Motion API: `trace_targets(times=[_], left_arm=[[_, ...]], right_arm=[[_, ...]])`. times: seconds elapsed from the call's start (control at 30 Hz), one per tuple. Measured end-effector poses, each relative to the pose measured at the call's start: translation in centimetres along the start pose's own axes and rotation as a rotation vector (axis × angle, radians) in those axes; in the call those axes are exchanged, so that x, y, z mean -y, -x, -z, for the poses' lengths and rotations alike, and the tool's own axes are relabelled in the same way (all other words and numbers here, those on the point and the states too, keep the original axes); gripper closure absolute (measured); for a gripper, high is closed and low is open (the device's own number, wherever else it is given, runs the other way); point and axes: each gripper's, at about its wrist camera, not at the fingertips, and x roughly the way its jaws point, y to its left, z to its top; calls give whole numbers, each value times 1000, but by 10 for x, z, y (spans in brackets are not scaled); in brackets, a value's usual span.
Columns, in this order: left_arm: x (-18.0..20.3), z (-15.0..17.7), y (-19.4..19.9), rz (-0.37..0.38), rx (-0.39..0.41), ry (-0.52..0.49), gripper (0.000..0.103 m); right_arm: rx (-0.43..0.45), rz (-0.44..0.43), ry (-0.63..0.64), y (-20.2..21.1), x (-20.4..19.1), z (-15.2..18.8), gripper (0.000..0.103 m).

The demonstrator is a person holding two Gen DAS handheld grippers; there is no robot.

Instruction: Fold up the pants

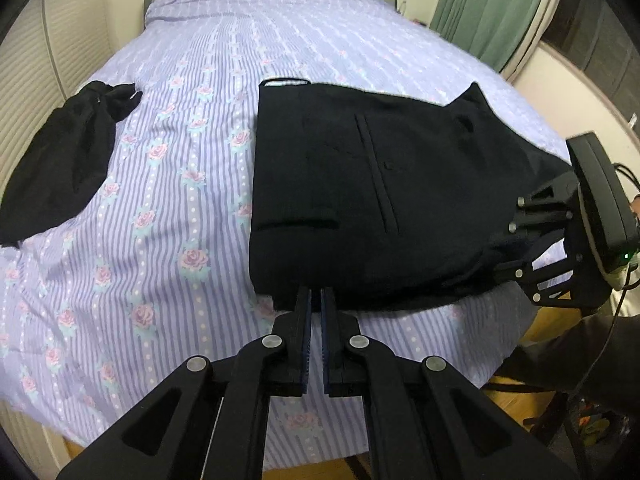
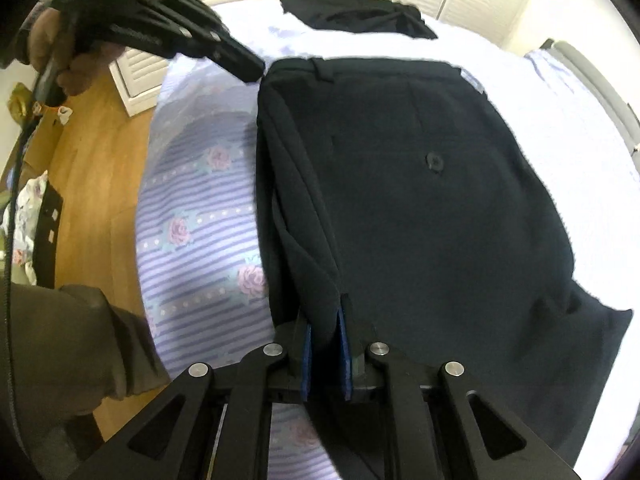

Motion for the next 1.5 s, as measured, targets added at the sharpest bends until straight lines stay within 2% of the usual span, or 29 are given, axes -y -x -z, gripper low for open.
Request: trace_targets(times=[0.03,0.1,0.13,0.17,0.27,0.33,0.4,0.43,0.47,0.57,0.63,0.8,0.97,1.1,1.2,1.3,1.4,1.5], left_arm=[[3,0,1,-14,-8,-5,95],[7,-4,5,-32,-15,-5,90],[11,-7,9,-41,-12,-3,88],[16,-11,14,-45,-6,1,85],[41,-28,27,-69,9,-17,78],[70,-46,31,-74,20,-75,77],[98,-66,28,-57,23,-122,75],[121,-82,23,-20,31,-150,74],[135,-93,19,3,35,-169,71],[215,-142,-9,117,53,-305,64],[269,-169,-30,184,57,-398,63],[422,-233,-85,346,61,-614,63],[587,-274,-133,468,40,-789,63],[685,-292,-166,536,3,-914,63],[755,-297,-196,557,-24,-1041,63],[800,-296,-219,594,-74,-1149,63],[824,-287,-239,631,-125,-1275,64],[843,-283,-258,654,-184,-1370,64]], right_arm=[[0,6,-5,-2,1,-1,81],[5,42,-36,2,5,-2,66],[21,49,-76,10,10,0,56],[34,39,-106,15,14,1,51],[62,38,-220,43,26,20,46],[79,41,-311,68,37,42,46],[79,74,-441,99,55,76,45],[76,89,-486,106,64,87,44],[67,119,-563,119,75,108,43],[31,216,-810,159,109,186,43],[8,298,-991,188,132,251,43],[-10,481,-1322,252,179,399,43],[17,557,-1464,303,218,523,43],[41,562,-1605,322,230,608,43],[42,574,-1723,321,232,635,43],[70,552,-1840,316,232,652,43],[96,544,-1902,307,229,659,43],[82,535,-1905,298,230,659,43]])
